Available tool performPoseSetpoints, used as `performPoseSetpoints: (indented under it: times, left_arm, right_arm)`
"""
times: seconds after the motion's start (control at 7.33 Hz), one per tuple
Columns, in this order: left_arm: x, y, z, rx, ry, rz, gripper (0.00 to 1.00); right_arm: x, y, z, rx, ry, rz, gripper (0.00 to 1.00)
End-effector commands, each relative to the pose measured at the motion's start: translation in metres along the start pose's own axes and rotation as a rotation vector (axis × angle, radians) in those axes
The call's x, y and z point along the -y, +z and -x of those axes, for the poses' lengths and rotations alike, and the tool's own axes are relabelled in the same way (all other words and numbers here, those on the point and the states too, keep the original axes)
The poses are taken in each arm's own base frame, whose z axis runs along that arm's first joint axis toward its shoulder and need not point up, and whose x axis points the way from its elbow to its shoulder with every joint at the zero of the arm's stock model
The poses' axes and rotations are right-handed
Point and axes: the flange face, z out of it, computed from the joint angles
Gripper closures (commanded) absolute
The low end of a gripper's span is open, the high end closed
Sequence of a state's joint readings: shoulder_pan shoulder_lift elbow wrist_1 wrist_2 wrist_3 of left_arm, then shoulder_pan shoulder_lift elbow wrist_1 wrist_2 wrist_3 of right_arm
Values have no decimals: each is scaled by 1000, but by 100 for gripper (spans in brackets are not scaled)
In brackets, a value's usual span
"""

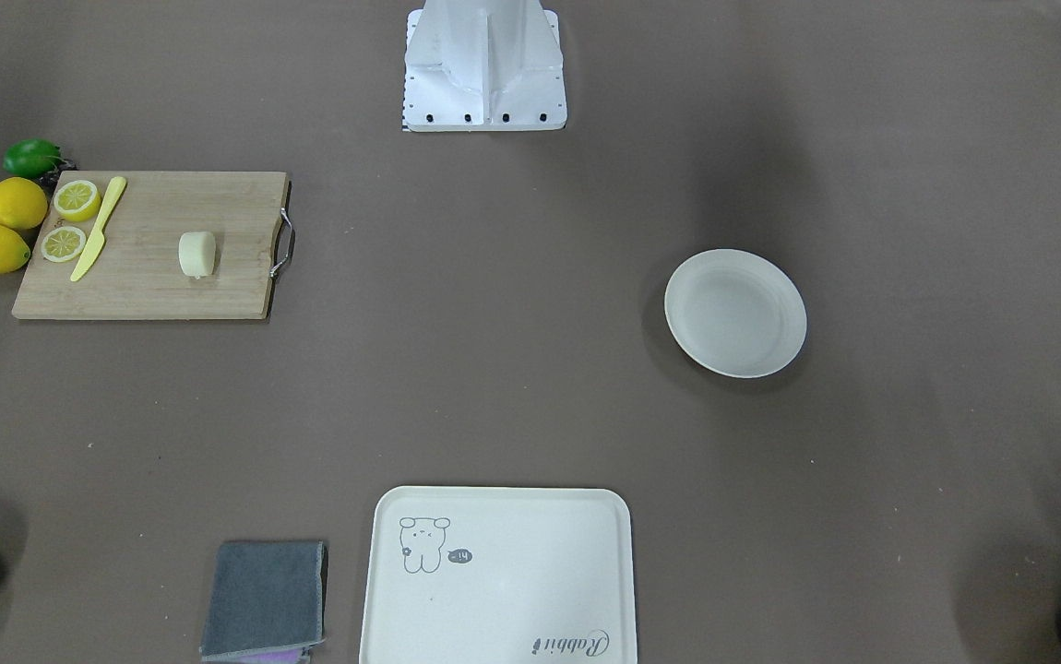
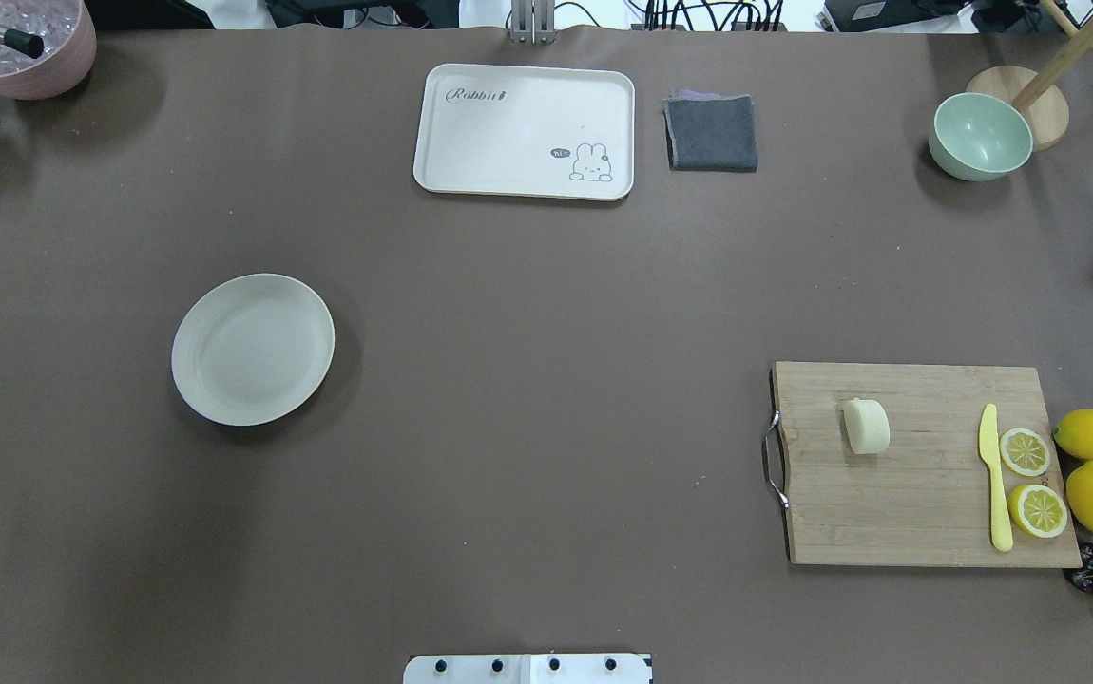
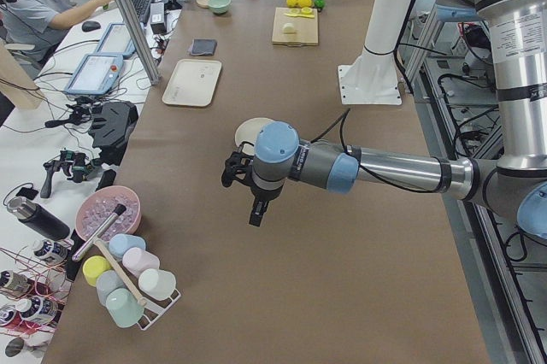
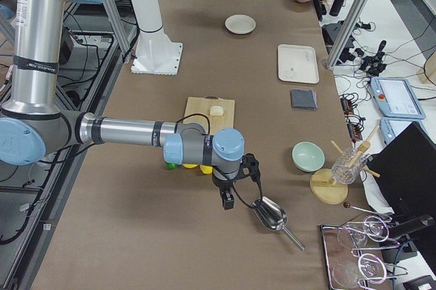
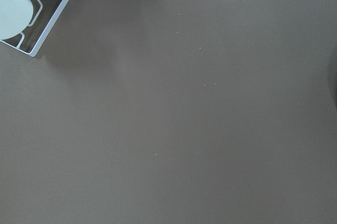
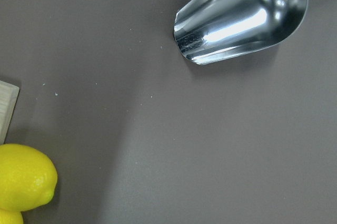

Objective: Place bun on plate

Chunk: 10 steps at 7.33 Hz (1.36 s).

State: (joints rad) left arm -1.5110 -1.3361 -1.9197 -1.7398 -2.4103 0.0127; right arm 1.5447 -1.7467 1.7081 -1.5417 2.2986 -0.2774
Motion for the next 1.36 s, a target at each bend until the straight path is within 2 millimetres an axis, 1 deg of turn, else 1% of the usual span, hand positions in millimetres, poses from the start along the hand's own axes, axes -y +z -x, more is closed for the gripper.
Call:
performPoseSetpoints:
  times: [0.0, 0.27, 0.55, 0.68, 0.82, 0.95, 1.09, 1.23]
  left_arm:
    - [1, 2, -4, -3, 2, 6, 3]
    - [1, 4, -5, 4, 16, 6, 2]
    - [2, 11, -15, -10, 44, 10, 2]
    - [6, 11, -20, -20, 54, 7, 3]
    - [21, 20, -46, -37, 116, 21, 3]
    - [33, 29, -66, -55, 72, 21, 3]
    - [52, 52, -108, -86, 17, 34, 6]
    - [55, 85, -146, -79, -11, 73, 6]
  right_arm:
    - [1, -1, 0, 2, 0, -2, 0]
    - [2, -1, 1, 2, -2, -2, 0]
    - [1, 0, 1, 5, 0, -1, 0]
    - [2, 0, 1, 10, -1, -3, 0]
    - [2, 2, 1, 15, 1, 0, 0]
    - [0, 4, 0, 21, 4, 2, 0]
    - [-1, 4, 1, 31, 6, 1, 0]
    - [-2, 5, 1, 35, 8, 3, 0]
